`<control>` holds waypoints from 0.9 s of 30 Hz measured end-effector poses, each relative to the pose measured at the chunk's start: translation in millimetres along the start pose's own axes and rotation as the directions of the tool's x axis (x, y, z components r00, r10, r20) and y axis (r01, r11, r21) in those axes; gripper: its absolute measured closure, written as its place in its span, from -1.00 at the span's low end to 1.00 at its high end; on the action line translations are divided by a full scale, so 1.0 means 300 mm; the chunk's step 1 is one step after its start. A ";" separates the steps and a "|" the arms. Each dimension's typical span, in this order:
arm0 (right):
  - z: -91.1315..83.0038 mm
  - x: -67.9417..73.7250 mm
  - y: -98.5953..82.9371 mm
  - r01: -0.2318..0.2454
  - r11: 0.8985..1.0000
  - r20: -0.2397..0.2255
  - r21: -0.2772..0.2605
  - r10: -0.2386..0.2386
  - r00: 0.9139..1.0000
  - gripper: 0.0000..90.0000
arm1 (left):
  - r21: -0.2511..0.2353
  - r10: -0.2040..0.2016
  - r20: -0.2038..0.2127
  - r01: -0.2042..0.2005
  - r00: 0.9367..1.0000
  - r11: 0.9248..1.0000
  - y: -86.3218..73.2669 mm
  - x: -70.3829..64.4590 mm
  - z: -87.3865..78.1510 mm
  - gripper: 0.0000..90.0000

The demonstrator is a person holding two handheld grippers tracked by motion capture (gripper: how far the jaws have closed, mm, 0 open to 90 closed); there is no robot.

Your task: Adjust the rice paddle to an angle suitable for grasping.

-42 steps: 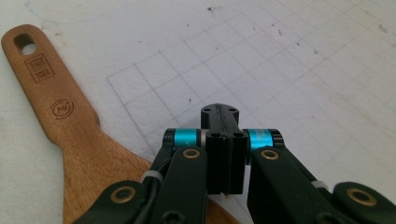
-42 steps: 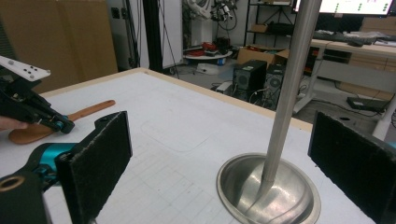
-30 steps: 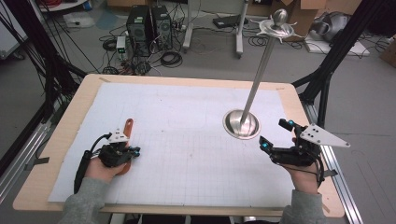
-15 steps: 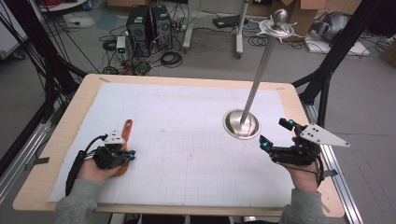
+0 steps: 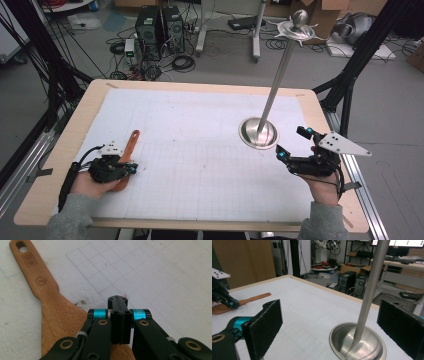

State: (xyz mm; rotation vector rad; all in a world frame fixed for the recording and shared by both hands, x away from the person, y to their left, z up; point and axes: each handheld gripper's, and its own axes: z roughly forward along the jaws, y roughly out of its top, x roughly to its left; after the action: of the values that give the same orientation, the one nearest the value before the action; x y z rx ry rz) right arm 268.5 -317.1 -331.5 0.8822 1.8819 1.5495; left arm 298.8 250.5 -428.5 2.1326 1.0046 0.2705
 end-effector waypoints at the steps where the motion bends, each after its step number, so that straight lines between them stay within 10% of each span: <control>1: 0.000 0.000 0.000 0.000 1.000 0.000 0.000 0.000 1.000 -0.89 | 0.000 0.000 0.000 0.000 1.000 1.000 0.000 0.000 0.000 0.99; 9: 0.003 0.004 -0.002 -0.003 1.000 -0.011 0.011 0.003 1.000 -0.89 | -0.108 -0.056 -0.141 0.041 0.988 0.993 -0.015 0.064 -0.058 0.99; 27: -0.009 0.005 -0.006 -0.009 1.000 -0.013 0.014 0.009 1.000 -0.89 | -0.117 -0.115 -0.209 0.092 0.971 0.989 -0.042 0.157 -0.023 0.99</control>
State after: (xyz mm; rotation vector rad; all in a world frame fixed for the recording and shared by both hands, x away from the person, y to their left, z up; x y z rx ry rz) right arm 265.4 -317.9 -332.8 0.8899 1.9024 1.5523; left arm 319.8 294.1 -438.1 1.9770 1.1942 0.5017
